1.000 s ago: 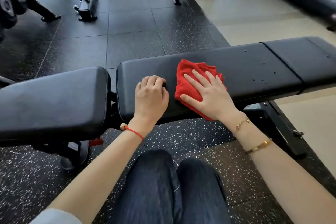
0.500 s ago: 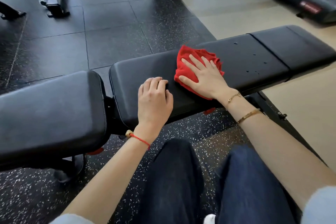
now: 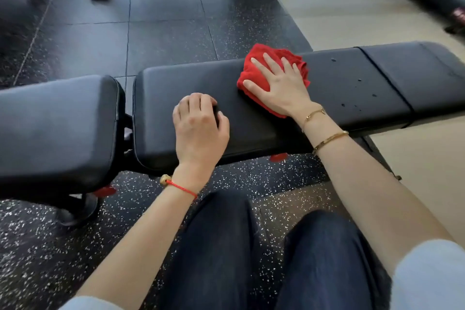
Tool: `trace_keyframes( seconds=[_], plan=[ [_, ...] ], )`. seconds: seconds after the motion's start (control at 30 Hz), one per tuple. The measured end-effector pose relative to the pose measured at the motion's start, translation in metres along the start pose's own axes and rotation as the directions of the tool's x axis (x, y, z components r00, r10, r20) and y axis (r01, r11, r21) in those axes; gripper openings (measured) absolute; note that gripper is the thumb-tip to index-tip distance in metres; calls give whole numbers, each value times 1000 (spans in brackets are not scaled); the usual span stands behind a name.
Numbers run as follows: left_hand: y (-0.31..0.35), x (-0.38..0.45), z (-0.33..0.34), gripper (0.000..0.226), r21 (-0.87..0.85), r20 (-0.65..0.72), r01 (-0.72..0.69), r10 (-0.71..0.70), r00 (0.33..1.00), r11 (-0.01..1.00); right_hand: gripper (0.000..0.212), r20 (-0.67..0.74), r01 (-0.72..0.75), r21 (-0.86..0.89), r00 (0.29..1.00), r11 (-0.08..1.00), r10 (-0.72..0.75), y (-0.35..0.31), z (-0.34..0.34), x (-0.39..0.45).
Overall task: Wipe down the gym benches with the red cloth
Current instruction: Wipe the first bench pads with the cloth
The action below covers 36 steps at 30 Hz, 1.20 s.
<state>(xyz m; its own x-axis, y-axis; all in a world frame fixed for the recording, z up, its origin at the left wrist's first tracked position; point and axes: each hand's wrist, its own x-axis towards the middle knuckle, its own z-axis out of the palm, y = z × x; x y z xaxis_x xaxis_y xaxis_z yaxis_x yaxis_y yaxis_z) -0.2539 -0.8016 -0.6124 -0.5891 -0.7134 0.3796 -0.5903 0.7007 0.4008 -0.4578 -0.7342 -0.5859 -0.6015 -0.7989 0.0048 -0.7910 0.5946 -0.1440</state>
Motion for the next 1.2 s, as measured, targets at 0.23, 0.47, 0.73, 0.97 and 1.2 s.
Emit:
trace_keyframes(
  seconds=[0.23, 0.47, 0.73, 0.97, 1.2],
  plan=[
    [3, -5, 2, 25, 14, -62, -13, 14, 998, 1000, 69, -45, 311, 29, 950, 950, -310, 27, 1, -46],
    [12, -3, -1, 35, 100, -27, 6, -3, 1000, 995, 72, 20, 146, 32, 989, 989, -147, 75, -11, -9],
    [18, -1, -5, 34, 129, -34, 35, -31, 999, 991, 73, 19, 399, 56, 916, 915, -400, 33, 1, -23],
    [22, -3, -4, 32, 149, -30, 16, -12, 999, 989, 71, -11, 425, 59, 905, 903, -425, 87, -9, -39],
    [32, 2, 2, 29, 143, -20, 92, -90, 996, 985, 81, 10, 451, -43, 892, 891, -451, 70, -13, -36]
  ],
)
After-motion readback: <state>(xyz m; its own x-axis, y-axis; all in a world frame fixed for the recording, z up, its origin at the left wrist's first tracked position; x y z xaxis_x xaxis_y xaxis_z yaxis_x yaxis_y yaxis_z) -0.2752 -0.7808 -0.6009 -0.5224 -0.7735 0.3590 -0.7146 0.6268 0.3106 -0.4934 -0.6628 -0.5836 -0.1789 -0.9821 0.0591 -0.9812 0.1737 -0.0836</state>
